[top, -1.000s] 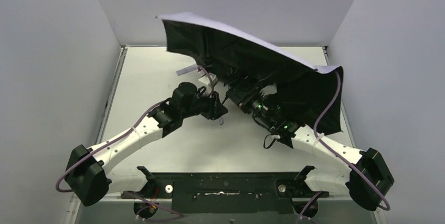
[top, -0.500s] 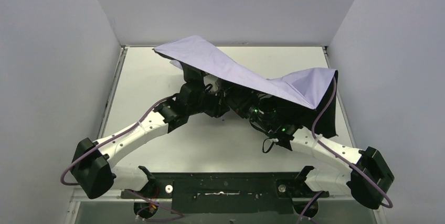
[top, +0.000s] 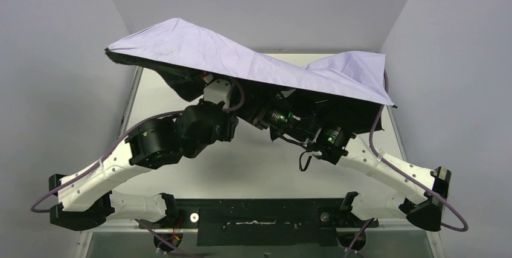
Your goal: Put away the umbrella
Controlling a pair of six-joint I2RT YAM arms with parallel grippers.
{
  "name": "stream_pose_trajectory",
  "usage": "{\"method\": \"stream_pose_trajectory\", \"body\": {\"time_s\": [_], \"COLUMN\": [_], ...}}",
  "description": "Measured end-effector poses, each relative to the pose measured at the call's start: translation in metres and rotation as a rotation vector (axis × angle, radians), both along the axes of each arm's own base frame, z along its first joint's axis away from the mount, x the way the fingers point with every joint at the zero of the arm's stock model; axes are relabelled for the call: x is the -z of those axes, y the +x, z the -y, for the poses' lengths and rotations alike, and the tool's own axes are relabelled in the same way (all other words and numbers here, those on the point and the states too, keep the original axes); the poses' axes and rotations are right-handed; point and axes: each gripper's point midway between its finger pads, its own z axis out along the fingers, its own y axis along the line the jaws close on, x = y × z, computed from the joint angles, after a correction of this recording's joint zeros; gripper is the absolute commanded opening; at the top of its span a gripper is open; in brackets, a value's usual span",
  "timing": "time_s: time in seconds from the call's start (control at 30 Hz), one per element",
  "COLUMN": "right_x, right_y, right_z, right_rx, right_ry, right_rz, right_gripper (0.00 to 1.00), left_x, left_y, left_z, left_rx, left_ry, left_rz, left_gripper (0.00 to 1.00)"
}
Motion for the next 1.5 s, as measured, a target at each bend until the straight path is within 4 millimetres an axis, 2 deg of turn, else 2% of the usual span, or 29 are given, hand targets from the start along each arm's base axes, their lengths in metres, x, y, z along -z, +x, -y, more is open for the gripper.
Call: {"method": "stream_pose_trajectory", "body": {"time_s": [0.1,0.17,0.23,0.33,0.47,0.57,0.63,0.73,0.83,0.87,0.93,1.0,1.1,1.17,1.27,1.4,1.5], "right_x": [-0.009,-0.007,0.004,0.036,0.100,0.152,0.174,0.189,0.195,0.199,0.212,0.228,0.247,0.248,0.234,0.201,0.178], "right_y": [-0.024,-0.036,-0.042,-0.038,-0.010,0.020,0.034,0.053,0.072,0.078,0.087,0.088,0.078,0.067,0.055,0.041,0.032], "right_z": [-0.007,-0.010,-0.010,-0.006,0.000,0.001,0.000,0.003,0.012,0.019,0.035,0.052,0.083,0.100,0.121,0.153,0.175], "right_rx": [-0.067,-0.099,-0.113,-0.119,-0.112,-0.094,-0.094,-0.090,-0.064,-0.042,0.016,0.061,0.130,0.162,0.201,0.267,0.317], "right_ry": [-0.008,-0.024,-0.042,-0.080,-0.138,-0.191,-0.213,-0.220,-0.222,-0.232,-0.263,-0.301,-0.361,-0.389,-0.413,-0.444,-0.468], "right_rz": [-0.043,-0.083,-0.126,-0.200,-0.310,-0.384,-0.410,-0.409,-0.380,-0.376,-0.377,-0.389,-0.409,-0.393,-0.325,-0.182,-0.083], "right_gripper": [0.00,0.00,0.00,0.00,0.00,0.07,0.13,0.29,0.55,0.60,0.67,0.70,0.74,0.76,0.76,0.77,0.77], "left_x": [-0.010,-0.008,0.003,0.033,0.097,0.148,0.168,0.184,0.190,0.192,0.197,0.206,0.221,0.231,0.244,0.264,0.282], "left_y": [-0.027,-0.039,-0.046,-0.046,-0.023,0.003,0.015,0.034,0.051,0.056,0.063,0.069,0.073,0.073,0.073,0.074,0.076], "left_z": [-0.010,-0.013,-0.015,-0.014,-0.010,-0.008,-0.007,-0.001,0.006,0.007,0.004,-0.001,-0.008,-0.009,-0.009,-0.004,-0.001], "left_rx": [-0.028,-0.040,-0.063,-0.109,-0.190,-0.237,-0.246,-0.246,-0.239,-0.238,-0.248,-0.265,-0.281,-0.282,-0.275,-0.257,-0.244], "left_ry": [0.030,0.045,0.064,0.117,0.139,0.100,0.090,0.079,0.064,0.064,0.068,0.074,0.098,0.109,0.120,0.133,0.153], "left_rz": [-0.014,-0.043,-0.084,-0.133,-0.218,-0.285,-0.305,-0.299,-0.286,-0.284,-0.284,-0.288,-0.305,-0.320,-0.337,-0.380,-0.416], "left_gripper": [0.00,0.00,0.00,0.00,0.00,0.00,0.00,0.00,0.00,0.00,0.00,0.00,0.00,0.00,0.00,0.01,0.20]}}
